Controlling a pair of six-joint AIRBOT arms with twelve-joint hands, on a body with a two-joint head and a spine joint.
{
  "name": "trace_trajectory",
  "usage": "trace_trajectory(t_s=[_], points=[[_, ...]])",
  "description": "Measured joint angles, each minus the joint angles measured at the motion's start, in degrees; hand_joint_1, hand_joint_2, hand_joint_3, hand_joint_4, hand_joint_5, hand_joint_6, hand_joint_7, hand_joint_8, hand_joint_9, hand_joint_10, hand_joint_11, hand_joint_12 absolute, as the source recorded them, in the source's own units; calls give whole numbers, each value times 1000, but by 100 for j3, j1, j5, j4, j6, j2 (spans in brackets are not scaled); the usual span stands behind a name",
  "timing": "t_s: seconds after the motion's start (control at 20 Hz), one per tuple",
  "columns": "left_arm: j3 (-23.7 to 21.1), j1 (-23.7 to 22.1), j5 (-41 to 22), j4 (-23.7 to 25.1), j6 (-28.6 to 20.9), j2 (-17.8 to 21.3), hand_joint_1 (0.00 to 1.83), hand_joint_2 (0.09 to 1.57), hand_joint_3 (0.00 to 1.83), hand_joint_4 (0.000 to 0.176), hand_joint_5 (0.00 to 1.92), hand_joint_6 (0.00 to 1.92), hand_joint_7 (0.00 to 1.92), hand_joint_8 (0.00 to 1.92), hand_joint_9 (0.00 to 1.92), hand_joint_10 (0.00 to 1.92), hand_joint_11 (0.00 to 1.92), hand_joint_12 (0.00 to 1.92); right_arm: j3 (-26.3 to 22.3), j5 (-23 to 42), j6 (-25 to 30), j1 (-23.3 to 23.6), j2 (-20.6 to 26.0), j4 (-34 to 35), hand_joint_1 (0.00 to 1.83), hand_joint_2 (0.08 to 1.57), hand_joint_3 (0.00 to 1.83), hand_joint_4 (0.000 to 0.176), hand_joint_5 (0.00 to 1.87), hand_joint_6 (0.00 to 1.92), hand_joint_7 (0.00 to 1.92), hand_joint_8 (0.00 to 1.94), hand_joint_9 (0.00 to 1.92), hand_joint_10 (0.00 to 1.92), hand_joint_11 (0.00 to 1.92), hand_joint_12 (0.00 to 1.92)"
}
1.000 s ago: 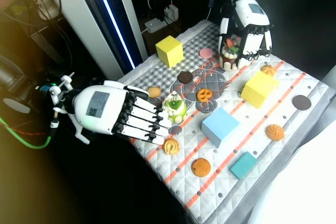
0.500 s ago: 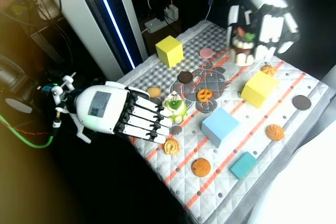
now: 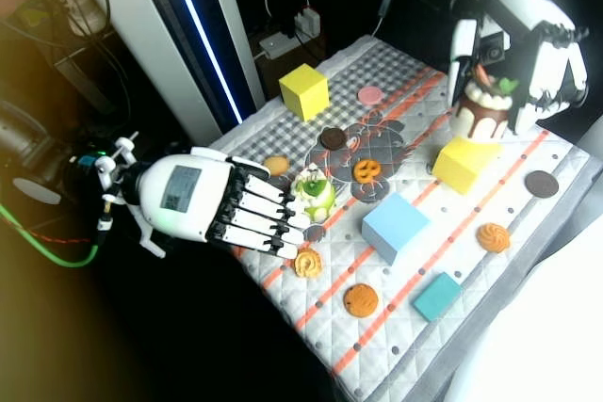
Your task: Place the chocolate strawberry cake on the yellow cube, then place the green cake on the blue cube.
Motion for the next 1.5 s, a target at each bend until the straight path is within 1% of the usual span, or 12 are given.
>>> trace_trajectory(t_s=[0.05, 0.1, 0.2, 0.4, 0.75, 0.8, 0.95, 1.0, 1.25, 1.35, 1.45, 1.5], points=[[52, 0, 81, -13, 0, -46, 995, 1065, 1, 0, 873, 2, 1084, 11, 877, 263, 328, 1218, 0, -9, 0, 20, -11, -13, 318, 1388, 0, 0, 754, 1, 564, 1, 555, 1, 476, 285], [157, 0, 221, -33, -2, -131, 1294, 1091, 0, 0, 896, 0, 1104, 634, 948, 165, 441, 1070, 0, 7, 2, 28, -17, -20, 376, 1391, 0, 0, 749, 1, 558, 1, 550, 1, 471, 296], [203, 0, 319, -50, -9, -144, 1342, 1081, 0, 0, 898, 0, 1056, 847, 962, 138, 391, 1144, 0, 4, 0, 28, -20, -11, 384, 1391, 0, 0, 744, 0, 558, 1, 550, 1, 463, 294], [284, 0, 420, -111, 7, -179, 1303, 1057, 1, 0, 918, 1, 1061, 767, 968, 142, 308, 1282, 11, 2, 2, 28, -20, -13, 296, 1386, 1, 0, 742, 0, 558, 0, 565, 2, 484, 294], [358, 0, 450, -116, 39, -227, 1345, 1091, 0, 0, 885, 0, 997, 977, 949, 146, 275, 1317, 24, 7, 0, 28, -85, -17, 402, 1381, 0, 0, 761, 2, 574, 2, 582, 5, 483, 309], [380, 2, 448, -118, 37, -251, 1118, 1038, 0, 0, 872, 3, 956, 494, 937, 142, 253, 1299, 31, 2, 0, 28, -87, -15, 463, 1381, 0, 0, 771, 4, 578, 3, 577, 2, 469, 311], [415, 26, 422, -136, 46, -293, 1008, 1001, 1, 0, 856, 0, 1048, 113, 925, 126, 224, 1266, 59, 7, 0, 28, -92, -4, 450, 1377, 0, 0, 778, 4, 578, 1, 577, 1, 464, 319], [422, 48, 382, -144, 46, -293, 973, 981, 0, 21, 819, 0, 1029, 63, 889, 105, 152, 1234, 59, 2, 0, 28, -92, -2, 405, 1376, 0, 0, 786, 0, 586, 0, 581, 0, 410, 457], [426, 173, 295, -282, 28, -310, 893, 966, 0, 12, 777, 0, 954, 19, 860, 80, 125, 1214, 59, 4, 2, 28, -92, -17, 424, 1386, 0, 0, 782, 1, 577, 0, 563, 0, 357, 558], [420, 249, 284, -330, 22, -308, 898, 962, 0, 30, 751, 1, 926, 5, 837, 66, 117, 1217, 59, 2, 2, 28, -92, -13, 431, 1379, 1, 0, 785, 0, 578, 0, 567, 1, 340, 624], [372, 326, 291, -354, 20, -302, 916, 950, 0, 16, 736, 0, 917, 1, 841, 64, 122, 1224, 59, 4, 0, 28, -92, -20, 453, 1380, 1, 0, 782, 0, 579, 1, 570, 2, 328, 648], [354, 358, 291, -352, 2, -291, 897, 954, 0, 36, 697, 0, 875, 0, 828, 56, 116, 1222, 59, 4, 2, 26, -94, -11, 486, 1380, 0, 0, 787, 2, 588, 3, 582, 5, 342, 656]])
